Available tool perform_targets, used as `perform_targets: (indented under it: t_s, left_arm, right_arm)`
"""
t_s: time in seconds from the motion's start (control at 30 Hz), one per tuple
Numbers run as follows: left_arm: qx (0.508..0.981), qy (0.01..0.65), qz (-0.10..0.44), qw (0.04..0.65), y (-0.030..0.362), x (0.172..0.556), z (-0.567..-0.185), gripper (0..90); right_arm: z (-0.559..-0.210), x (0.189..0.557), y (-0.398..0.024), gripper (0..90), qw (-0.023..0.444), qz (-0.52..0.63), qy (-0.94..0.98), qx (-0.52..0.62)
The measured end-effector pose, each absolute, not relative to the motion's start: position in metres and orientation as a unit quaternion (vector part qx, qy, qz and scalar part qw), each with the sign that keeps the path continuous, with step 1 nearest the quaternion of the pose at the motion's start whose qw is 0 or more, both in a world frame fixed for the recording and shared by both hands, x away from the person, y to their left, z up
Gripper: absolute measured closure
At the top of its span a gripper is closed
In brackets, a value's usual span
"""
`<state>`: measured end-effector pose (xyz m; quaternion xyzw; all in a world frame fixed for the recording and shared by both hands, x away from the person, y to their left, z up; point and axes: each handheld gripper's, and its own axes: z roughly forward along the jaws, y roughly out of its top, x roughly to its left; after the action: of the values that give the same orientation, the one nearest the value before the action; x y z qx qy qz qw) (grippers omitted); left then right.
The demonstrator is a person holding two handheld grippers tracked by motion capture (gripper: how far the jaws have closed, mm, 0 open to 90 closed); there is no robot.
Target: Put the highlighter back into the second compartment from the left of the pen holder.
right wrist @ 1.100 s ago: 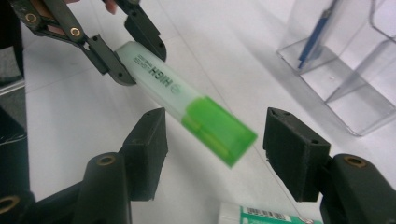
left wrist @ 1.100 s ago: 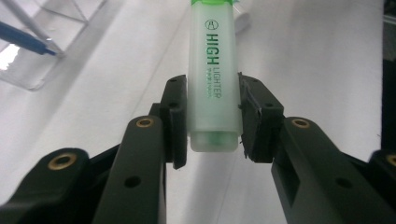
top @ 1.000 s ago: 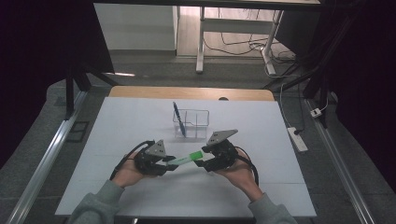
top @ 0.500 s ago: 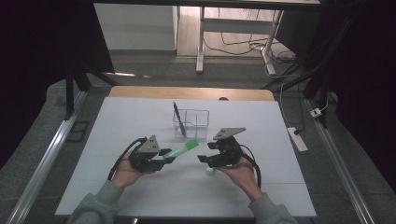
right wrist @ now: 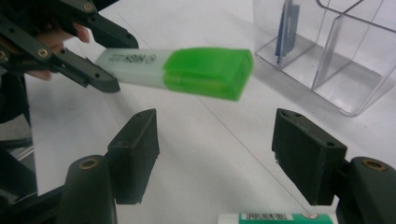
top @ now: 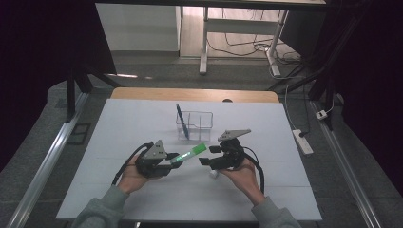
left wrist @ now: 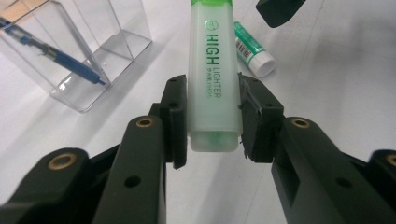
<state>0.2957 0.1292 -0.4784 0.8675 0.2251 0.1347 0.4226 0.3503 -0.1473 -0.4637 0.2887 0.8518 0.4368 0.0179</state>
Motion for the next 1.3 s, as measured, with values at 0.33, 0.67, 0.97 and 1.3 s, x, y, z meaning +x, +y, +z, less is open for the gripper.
perform_targets:
  t_s: [0.33, 0.67, 0.97, 1.3]
  left_arm:
    - [0.874, 0.206, 0.149, 0.415, 0.115, 0.292, -0.484, 64.8]
    - [0.877, 0.202, 0.157, 0.407, 0.111, 0.291, -0.489, 64.8]
    - [0.885, 0.193, 0.171, 0.388, 0.101, 0.289, -0.493, 64.8]
    - [0.893, 0.190, 0.186, 0.363, 0.094, 0.290, -0.497, 64.7]
  right_arm:
    - [-0.464, 0.349, -0.144, 34.0, 0.005, 0.447, 0.848, 0.285]
    - [-0.463, 0.349, -0.147, 40.5, 0.002, 0.456, 0.841, 0.293]
    - [-0.461, 0.348, -0.147, 46.9, -0.004, 0.470, 0.832, 0.295]
    - [-0.455, 0.344, -0.145, 57.2, -0.001, 0.490, 0.826, 0.277]
